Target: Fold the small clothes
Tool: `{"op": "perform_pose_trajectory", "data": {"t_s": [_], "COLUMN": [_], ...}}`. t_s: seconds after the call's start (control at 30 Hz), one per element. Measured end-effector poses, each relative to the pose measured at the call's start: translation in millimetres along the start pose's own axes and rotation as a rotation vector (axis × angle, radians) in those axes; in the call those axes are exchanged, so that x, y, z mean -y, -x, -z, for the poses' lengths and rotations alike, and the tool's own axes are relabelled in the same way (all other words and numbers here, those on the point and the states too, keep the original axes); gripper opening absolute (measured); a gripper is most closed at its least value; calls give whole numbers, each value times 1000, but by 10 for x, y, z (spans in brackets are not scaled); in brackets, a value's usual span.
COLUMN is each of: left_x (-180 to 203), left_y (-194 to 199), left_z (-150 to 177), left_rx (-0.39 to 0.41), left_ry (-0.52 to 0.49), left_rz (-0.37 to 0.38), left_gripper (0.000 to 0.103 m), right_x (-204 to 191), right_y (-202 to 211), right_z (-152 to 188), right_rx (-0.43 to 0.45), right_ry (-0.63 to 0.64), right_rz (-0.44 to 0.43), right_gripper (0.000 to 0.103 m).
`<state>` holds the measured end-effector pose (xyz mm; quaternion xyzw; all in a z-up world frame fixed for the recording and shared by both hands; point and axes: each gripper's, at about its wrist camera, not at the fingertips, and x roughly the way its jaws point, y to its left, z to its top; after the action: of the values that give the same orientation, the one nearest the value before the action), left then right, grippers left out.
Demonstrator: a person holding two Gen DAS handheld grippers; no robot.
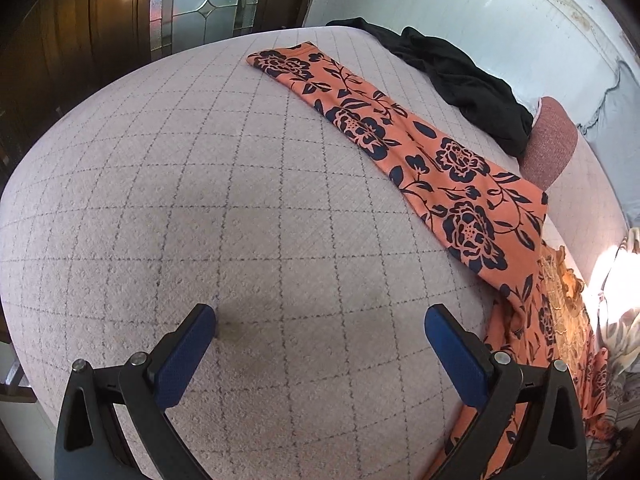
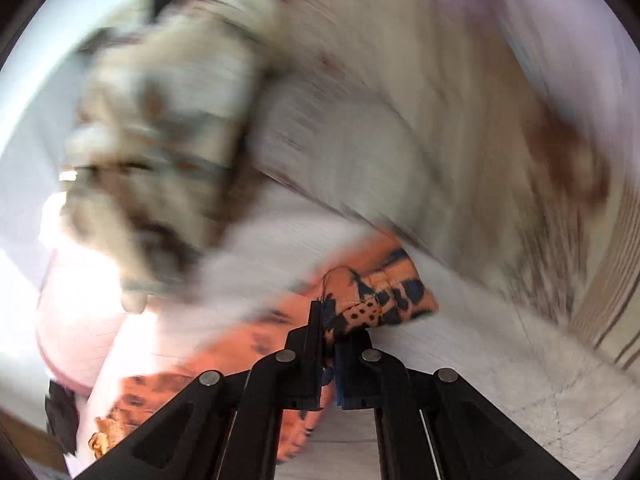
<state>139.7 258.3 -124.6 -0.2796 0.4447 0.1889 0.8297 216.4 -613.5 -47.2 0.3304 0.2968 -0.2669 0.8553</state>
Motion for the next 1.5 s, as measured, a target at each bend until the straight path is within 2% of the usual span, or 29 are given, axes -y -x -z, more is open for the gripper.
{"op": "perform_pose_trajectory", "data": {"t_s": [0.1,0.17,0.23,0.33,0.43,0.57,0.7,0.77,0.8,0.87,0.93,0.97,1.0,1.03,1.07,1.1,1.17,1.27,1.37,1.5], "left_x": [-58,-125,-184,-263,-275,-192,-149,-149,-149,-143,-130,-125,-122,-123,-128,-137,-149,-134,-58,-14], "left_y": [39,76,100,126,145,213,249,238,233,237,242,239,238,239,244,249,257,262,276,292], "left_z": [-18,-31,-49,-72,-75,-58,-53,-55,-55,-49,-45,-45,-45,-44,-43,-44,-51,-45,-22,-6], "left_rx": [0,6,10,13,13,37,52,45,41,40,43,41,39,38,39,41,43,42,49,56], "left_ry": [18,39,57,81,85,37,3,2,1,-3,-14,-21,-27,-31,-33,-32,-24,-14,-43,-81], "left_rz": [31,47,58,78,93,96,92,96,99,102,99,97,97,98,97,96,102,115,118,108], "left_gripper": [103,103,103,103,103,103,103,103,103,103,103,103,103,103,103,103,103,103,103,103], "right_x": [-658,-1068,-1305,-1464,-1701,-2307,-3113,-3474,-3575,-3759,-3841,-3849,-3856,-3814,-3708,-3634,-3562,-3483,-3434,-3563], "right_y": [496,831,1084,1284,1388,1557,1604,1508,1444,1134,789,579,394,217,151,106,208,323,334,280], "right_z": [-282,-517,-706,-803,-686,-115,741,1295,1543,2113,2711,3007,3274,3537,3724,3791,3767,3520,3184,3126], "right_rx": [122,185,231,263,274,259,181,108,65,-71,-199,-285,-368,-439,-480,-502,-467,-444,-412,-455], "right_ry": [121,188,215,227,259,398,552,611,621,632,658,702,743,778,789,783,795,770,663,532], "right_rz": [-59,-69,-48,-19,-71,-209,-411,-502,-529,-566,-555,-539,-518,-483,-469,-482,-532,-579,-599,-684], "right_gripper": [4,4,4,4,4,4,4,4,8,8,8,14,35,51,80,86,87,88,90,90]}}
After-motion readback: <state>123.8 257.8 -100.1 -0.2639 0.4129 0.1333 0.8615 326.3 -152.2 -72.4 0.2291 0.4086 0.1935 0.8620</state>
